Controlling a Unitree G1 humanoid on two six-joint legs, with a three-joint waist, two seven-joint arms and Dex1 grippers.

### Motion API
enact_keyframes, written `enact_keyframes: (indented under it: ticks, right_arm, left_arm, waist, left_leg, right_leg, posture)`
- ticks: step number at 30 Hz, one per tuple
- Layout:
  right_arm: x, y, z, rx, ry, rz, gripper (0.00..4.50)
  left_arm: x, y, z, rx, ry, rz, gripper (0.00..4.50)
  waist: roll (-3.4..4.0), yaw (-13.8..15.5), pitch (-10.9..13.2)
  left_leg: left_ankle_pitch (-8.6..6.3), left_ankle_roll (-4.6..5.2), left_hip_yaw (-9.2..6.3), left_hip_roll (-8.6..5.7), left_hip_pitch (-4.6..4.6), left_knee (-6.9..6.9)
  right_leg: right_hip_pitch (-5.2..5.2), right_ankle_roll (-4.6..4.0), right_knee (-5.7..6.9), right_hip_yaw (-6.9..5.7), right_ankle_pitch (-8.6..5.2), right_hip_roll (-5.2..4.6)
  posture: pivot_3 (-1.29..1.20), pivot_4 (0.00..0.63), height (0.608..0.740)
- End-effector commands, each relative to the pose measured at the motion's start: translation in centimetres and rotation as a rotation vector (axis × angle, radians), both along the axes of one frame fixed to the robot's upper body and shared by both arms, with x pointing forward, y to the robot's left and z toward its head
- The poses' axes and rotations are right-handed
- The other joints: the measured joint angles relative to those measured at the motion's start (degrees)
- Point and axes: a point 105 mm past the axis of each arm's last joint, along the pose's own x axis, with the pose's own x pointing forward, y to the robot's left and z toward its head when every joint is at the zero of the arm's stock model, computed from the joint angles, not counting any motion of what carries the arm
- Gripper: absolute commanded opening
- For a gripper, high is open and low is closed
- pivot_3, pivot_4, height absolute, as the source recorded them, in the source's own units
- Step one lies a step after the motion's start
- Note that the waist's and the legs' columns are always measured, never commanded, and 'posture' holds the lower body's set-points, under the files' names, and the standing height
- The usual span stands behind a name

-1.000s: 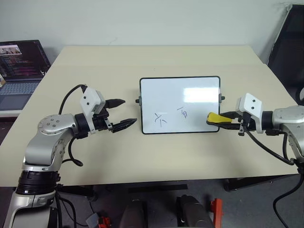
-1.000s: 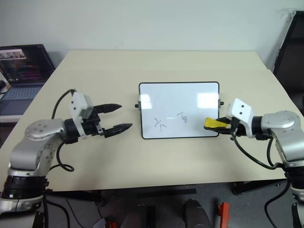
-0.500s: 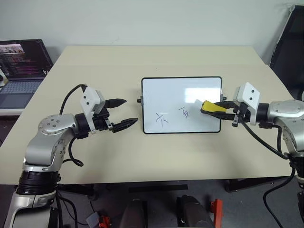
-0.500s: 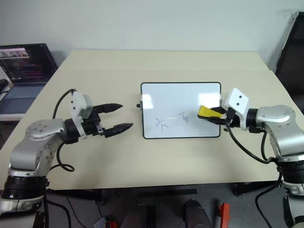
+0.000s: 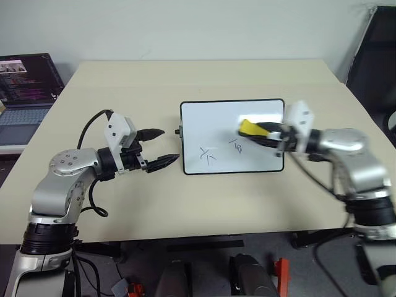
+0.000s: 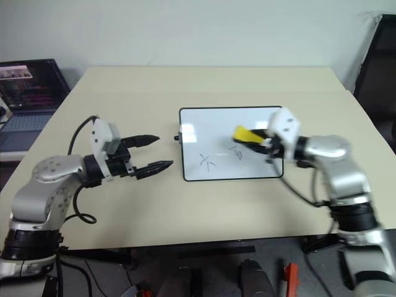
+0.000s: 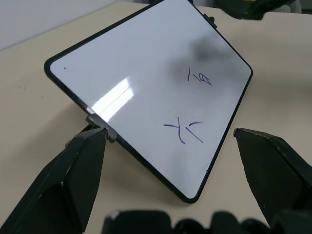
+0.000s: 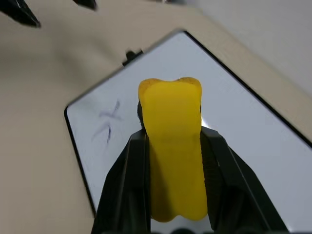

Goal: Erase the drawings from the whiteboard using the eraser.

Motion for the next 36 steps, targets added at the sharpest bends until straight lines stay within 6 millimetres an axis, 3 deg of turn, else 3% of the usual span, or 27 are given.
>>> enact_keyframes:
  ticks: [1,6,12,14,16,20,23,25,28,32,36]
  right_arm:
    - [0.3,2.9,-0.5,-0.013,-0.098,0.005,0.99]
    - [2.4,5.0,-2.0,-0.072,-0.192,-0.059,0.99]
    - [5.1,4.6,-3.5,-0.140,-0.226,-0.158,0.99]
    - [5.3,4.6,-5.0,-0.200,-0.213,-0.154,0.99]
    - [4.7,4.8,-7.3,-0.263,-0.141,-0.113,0.99]
    - [2.4,5.6,-9.7,-0.282,-0.008,-0.017,0.99]
    - [-0.3,5.1,-12.4,-0.380,0.130,0.092,0.99]
    - [-1.1,4.8,-13.1,-0.414,0.160,0.109,0.99]
    - [-0.6,4.6,-12.8,-0.413,0.132,0.075,0.99]
    - [3.2,3.5,-8.8,-0.311,-0.015,-0.118,0.99]
    - [5.0,1.7,-7.3,-0.294,-0.078,-0.225,0.99]
  left_arm:
    - [-0.2,-0.2,1.1,0.002,-0.050,-0.003,4.50]
    - [-0.3,0.2,0.6,0.012,-0.041,0.014,4.50]
    - [-0.7,0.6,0.4,0.012,-0.033,0.034,4.50]
    - [-0.8,0.7,0.3,0.015,-0.032,0.042,4.50]
    - [-0.9,0.7,0.3,0.013,-0.032,0.044,4.50]
    - [-1.1,0.9,0.2,0.014,-0.031,0.057,4.50]
    - [-1.1,1.0,0.2,0.016,-0.035,0.069,4.50]
    - [-1.1,1.0,0.2,0.015,-0.035,0.069,4.50]
    - [-1.0,1.0,0.2,0.015,-0.037,0.069,4.50]
    - [-0.7,1.0,0.2,0.018,-0.043,0.071,4.50]
    - [-0.4,0.8,0.3,0.017,-0.045,0.062,4.50]
  waist:
    - [0.00,0.13,0.00]
    - [-0.01,0.62,0.00]
    - [-0.01,0.45,-0.01]
    - [-0.03,0.27,-0.02]
    - [-0.04,0.15,-0.03]
    - [-0.13,0.10,-0.09]
    - [-0.13,0.12,-0.09]
    - [-0.10,0.16,-0.09]
    - [-0.15,0.17,-0.13]
    - [-0.14,0.15,-0.12]
    - [-0.15,0.33,-0.13]
  left_leg:
    - [0.00,0.00,0.01,0.00,-0.02,0.01]
    - [0.01,-0.02,0.03,-0.06,-0.10,0.05]
    - [0.01,-0.03,0.00,-0.04,-0.09,0.03]
    - [0.01,-0.03,0.01,-0.04,-0.06,0.03]
    - [0.01,-0.03,0.01,-0.05,0.07,0.03]
    - [0.00,-0.01,-0.05,-0.03,0.64,0.00]
    - [0.00,-0.01,-0.06,-0.03,0.70,0.01]
    - [0.01,-0.01,-0.07,-0.03,0.70,0.03]
    - [0.01,-0.02,-0.07,-0.03,0.75,0.04]
    - [0.01,-0.02,-0.05,-0.03,0.74,0.04]
    - [0.04,-0.04,-0.06,-0.03,0.74,0.06]
  right_leg:
    - [-0.01,0.00,-0.01,0.00,0.00,0.00]
    - [0.00,0.01,-0.07,-0.04,0.01,-0.12]
    - [0.00,0.00,-0.04,-0.07,0.02,-0.11]
    - [0.01,0.00,-0.02,-0.05,0.02,-0.12]
    - [0.09,-0.01,0.02,-0.04,0.02,-0.11]
    - [0.73,-0.04,-0.03,-0.10,-0.02,-0.09]
    - [0.78,-0.04,-0.02,-0.09,-0.02,-0.09]
    - [0.78,-0.03,0.00,-0.10,-0.02,-0.09]
    - [0.82,-0.02,-0.01,-0.10,-0.02,-0.09]
    - [0.80,-0.02,-0.01,-0.09,-0.02,-0.08]
    - [0.80,-0.01,0.00,-0.08,0.02,-0.08]
  posture:
    - [0.00,0.150,0.740]
    - [0.00,0.150,0.740]
    - [0.00,0.150,0.740]
    - [0.00,0.150,0.740]
    - [0.00,0.150,0.740]
    - [0.00,0.150,0.740]
    - [0.00,0.150,0.740]
    - [0.00,0.150,0.740]
    - [0.00,0.150,0.740]
    - [0.00,0.150,0.740]
    - [0.00,0.150,0.740]
